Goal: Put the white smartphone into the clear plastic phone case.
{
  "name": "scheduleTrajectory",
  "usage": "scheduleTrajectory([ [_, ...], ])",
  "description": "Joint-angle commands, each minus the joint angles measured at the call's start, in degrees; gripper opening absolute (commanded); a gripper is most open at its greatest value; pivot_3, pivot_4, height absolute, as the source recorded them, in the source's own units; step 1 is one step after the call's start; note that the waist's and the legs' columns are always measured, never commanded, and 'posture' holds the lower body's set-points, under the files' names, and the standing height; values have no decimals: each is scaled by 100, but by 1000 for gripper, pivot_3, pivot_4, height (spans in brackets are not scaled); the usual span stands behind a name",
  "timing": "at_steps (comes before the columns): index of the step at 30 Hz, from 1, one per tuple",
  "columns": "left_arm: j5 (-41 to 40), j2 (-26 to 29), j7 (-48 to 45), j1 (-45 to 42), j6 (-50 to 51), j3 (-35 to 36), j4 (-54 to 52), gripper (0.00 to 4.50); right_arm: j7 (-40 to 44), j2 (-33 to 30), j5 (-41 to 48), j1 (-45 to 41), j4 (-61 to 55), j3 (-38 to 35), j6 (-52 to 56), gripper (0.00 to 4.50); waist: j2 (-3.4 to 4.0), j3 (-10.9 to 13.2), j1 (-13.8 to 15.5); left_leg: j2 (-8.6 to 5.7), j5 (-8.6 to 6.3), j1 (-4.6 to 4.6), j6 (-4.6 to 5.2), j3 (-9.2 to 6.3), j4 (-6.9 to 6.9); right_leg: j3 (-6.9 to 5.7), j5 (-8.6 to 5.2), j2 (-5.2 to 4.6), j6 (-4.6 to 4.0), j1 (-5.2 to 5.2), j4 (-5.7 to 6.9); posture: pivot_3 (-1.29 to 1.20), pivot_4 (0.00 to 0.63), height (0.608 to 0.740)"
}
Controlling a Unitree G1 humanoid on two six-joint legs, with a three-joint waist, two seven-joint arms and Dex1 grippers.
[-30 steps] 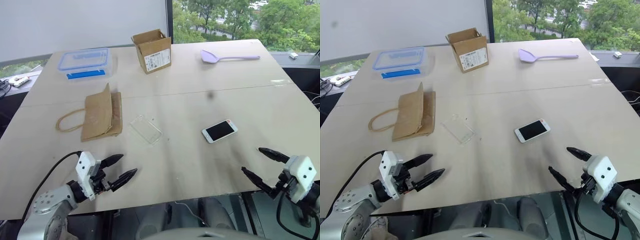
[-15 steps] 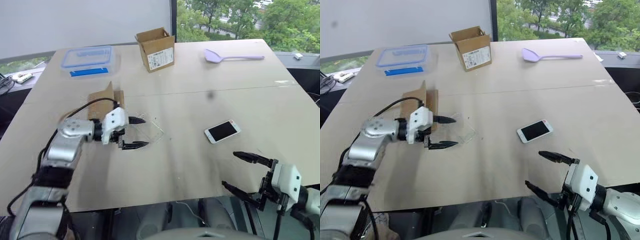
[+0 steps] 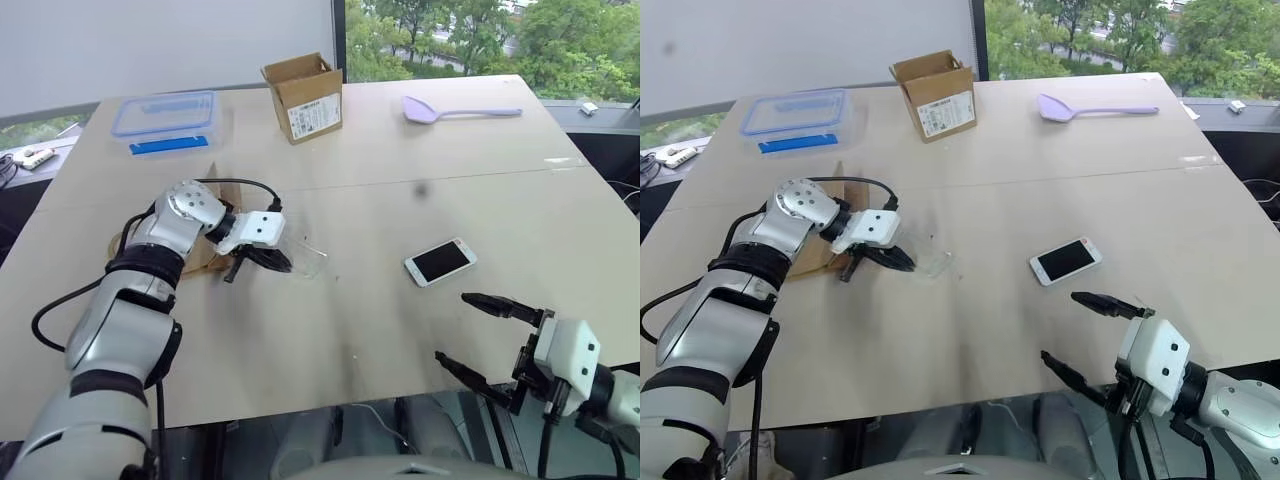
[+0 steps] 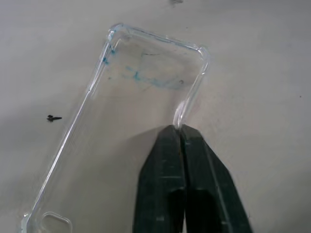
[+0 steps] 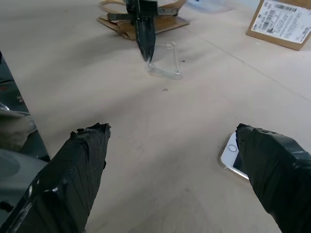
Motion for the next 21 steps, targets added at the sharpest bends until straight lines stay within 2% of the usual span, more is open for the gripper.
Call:
scheduleTrajectory([
  [1,-714,41,-23,473,1550,-126,-1242,42,-184,33,-34,-35,-235,6,76,4500,1,0,-3,0,0,0,0,-1,1,0,-2,0,4,0,1,0,150,740],
  [3,-850,41,30,824,2511,64,-2409,42,-272,-33,46,-89,-263,35,329,4500,0,1,-3,1,0,-1,0,-4,2,0,0,-2,0,0,3,0,150,740],
  [6,-610,-46,841,1137,4305,150,-3925,42,-596,-175,-272,-240,-362,96,769,4500,-3,5,13,1,0,-11,0,-8,4,-2,8,-4,-13,-3,1,0,150,740],
  [8,-647,-235,1436,1247,5740,216,-4902,42,-684,-193,-171,-418,-366,148,983,4500,-4,6,13,-1,0,-19,0,-11,7,-4,7,-3,-12,-8,1,0,150,740],
  [10,-758,-439,1914,1286,6864,282,-5567,42,-745,-162,-78,-579,-364,181,1119,4500,-4,6,8,0,0,-21,0,-14,6,-6,6,-3,-10,-10,2,0,150,740],
  [12,-848,-633,2263,1259,7574,309,-5883,42,-773,-152,-39,-676,-357,214,1231,4500,-4,6,6,0,0,-21,0,-14,6,-7,3,-3,-5,-10,2,0,150,740],
  [18,-831,-1317,2965,1047,7625,101,-5641,42,-601,-198,-244,-758,-148,368,999,4500,-5,6,29,1,6,-18,-10,-10,6,-4,6,-3,-11,-11,1,0,150,740],
  [21,-672,-1451,3087,1055,7059,-117,-5399,42,-520,-171,-279,-631,-126,249,863,4500,-5,6,28,-1,13,-19,-24,-7,6,-3,7,-8,-11,-11,0,0,150,740],
])
